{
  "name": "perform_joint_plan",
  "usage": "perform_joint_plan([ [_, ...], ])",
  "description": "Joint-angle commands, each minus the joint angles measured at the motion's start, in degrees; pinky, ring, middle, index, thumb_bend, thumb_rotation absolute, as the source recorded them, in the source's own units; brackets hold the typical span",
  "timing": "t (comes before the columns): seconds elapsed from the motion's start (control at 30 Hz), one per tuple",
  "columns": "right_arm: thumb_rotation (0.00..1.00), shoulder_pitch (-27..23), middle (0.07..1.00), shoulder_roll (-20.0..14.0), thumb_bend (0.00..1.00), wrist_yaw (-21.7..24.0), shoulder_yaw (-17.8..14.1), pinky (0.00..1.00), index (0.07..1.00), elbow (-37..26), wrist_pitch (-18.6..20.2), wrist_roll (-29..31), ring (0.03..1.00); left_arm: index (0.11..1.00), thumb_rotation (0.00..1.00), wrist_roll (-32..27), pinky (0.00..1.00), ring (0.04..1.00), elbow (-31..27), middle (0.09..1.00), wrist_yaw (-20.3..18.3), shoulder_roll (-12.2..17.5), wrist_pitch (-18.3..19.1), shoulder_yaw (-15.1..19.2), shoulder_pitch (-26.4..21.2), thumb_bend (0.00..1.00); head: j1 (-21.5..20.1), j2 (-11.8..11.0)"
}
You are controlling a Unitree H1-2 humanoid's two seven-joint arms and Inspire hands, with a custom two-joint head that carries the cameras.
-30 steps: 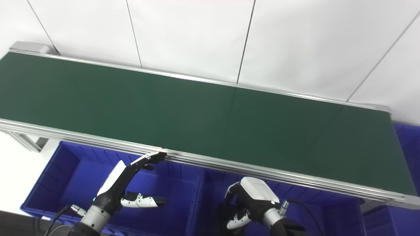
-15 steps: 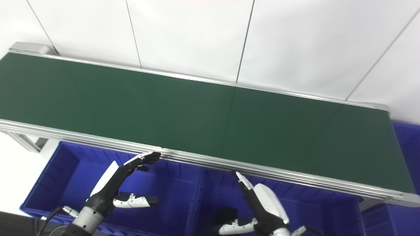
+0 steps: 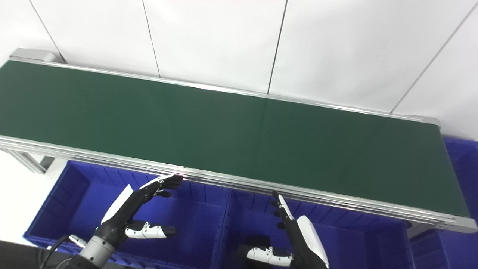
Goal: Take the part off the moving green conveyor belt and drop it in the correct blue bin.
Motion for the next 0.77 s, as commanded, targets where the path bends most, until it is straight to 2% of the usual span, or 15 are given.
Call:
perform_joint_plan([
  [0.0,0.42,0.2,0.944,0.7,0.89,-2.2,-0.4,0.83,1.000,-0.4,-4.1,1.8,0.896,0.818,0.57,-1.1,0.75,0.803,-0.8,0.832,-0.3,0.1,-1.9,0.0,-1.0,0.81,-0.3,0.1],
  [0.17,0.42,1.1,0.960,1.7,0.91,-4.7,0.0,0.82,1.000,-0.3,-4.7,2.9,0.904,0.812,0.55,-1.8,0.75,0.803,-0.8,0.829,-0.6,0.2,-1.9,0.3,-0.9,0.81,-1.3,0.4],
  [0.33,0.39,2.0,0.965,3.2,0.90,-6.8,1.0,0.81,1.000,-0.6,-4.7,2.2,0.900,0.815,0.53,-2.3,0.75,0.802,-1.1,0.830,-0.9,1.1,-3.1,1.0,-0.1,0.80,-4.9,1.3],
  [0.73,0.37,2.3,0.954,5.6,0.90,-8.7,3.0,0.81,1.000,-1.3,-3.7,0.4,0.901,0.811,0.49,-3.9,0.75,0.805,-2.8,0.832,-2.4,2.8,-2.7,2.5,0.3,0.77,-9.5,2.7],
])
